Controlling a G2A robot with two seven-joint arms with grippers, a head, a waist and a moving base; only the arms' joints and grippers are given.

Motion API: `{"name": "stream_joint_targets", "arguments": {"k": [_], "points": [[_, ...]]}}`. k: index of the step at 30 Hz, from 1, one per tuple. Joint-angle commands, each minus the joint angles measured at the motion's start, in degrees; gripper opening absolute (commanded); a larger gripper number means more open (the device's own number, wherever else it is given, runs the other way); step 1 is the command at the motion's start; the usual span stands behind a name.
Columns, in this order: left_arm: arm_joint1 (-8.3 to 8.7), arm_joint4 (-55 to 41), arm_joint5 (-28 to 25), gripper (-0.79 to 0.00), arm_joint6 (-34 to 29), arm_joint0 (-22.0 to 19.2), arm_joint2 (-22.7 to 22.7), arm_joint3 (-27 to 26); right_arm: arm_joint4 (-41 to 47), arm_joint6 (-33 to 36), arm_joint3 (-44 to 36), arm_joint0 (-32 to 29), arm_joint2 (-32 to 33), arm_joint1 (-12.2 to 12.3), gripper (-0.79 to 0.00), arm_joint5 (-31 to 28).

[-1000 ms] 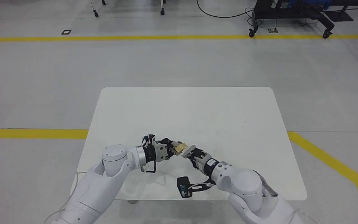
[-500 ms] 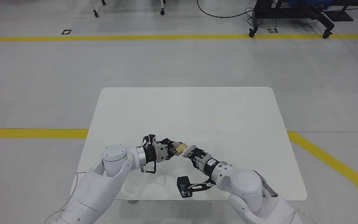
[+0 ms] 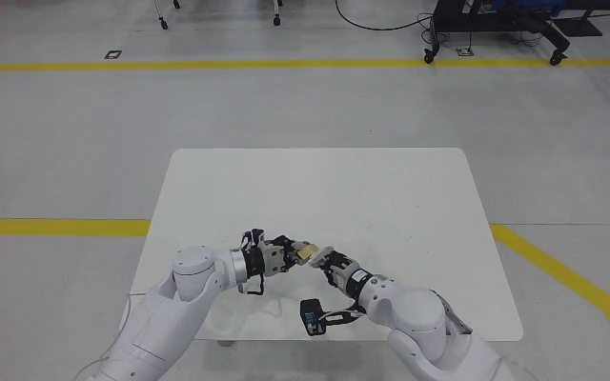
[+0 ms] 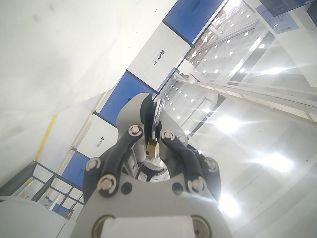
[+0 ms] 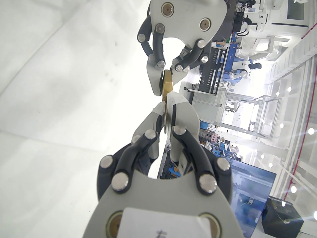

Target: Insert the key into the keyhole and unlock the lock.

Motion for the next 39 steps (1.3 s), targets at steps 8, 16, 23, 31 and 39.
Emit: {"name": "stream_joint_targets", "arguments": {"k": [8, 16, 23, 31, 39], "points": [[-0.07, -0.1, 0.1, -0.785, 0.0, -0.2, 0.1, 0.2, 0.2, 0.4, -0.3, -0.2, 0.3, -0.1, -0.634, 0.0], [-0.08, -0.1, 0.2, -0.785, -0.1, -0.3, 0.0, 0.3, 0.3, 0.5, -0.6, -0.2, 0.5, -0.2, -0.56, -0.1], [-0.08, 0.0, 0.2, -0.785, -0.1, -0.4, -0.1, 0.4, 0.4, 0.7, -0.9, -0.3, 0.7, -0.2, -0.52, -0.3], [-0.1, 0.0, 0.0, -0.785, 0.2, -0.5, -0.2, 0.5, 0.2, 0.7, -1.3, -0.6, 0.9, -0.2, -0.554, -0.9], [-0.09, 0.3, -0.5, -0.785, 0.5, -0.6, -0.5, 0.8, 0.5, 0.5, -2.6, -1.9, 2.2, 0.0, -0.462, -0.6]]}}
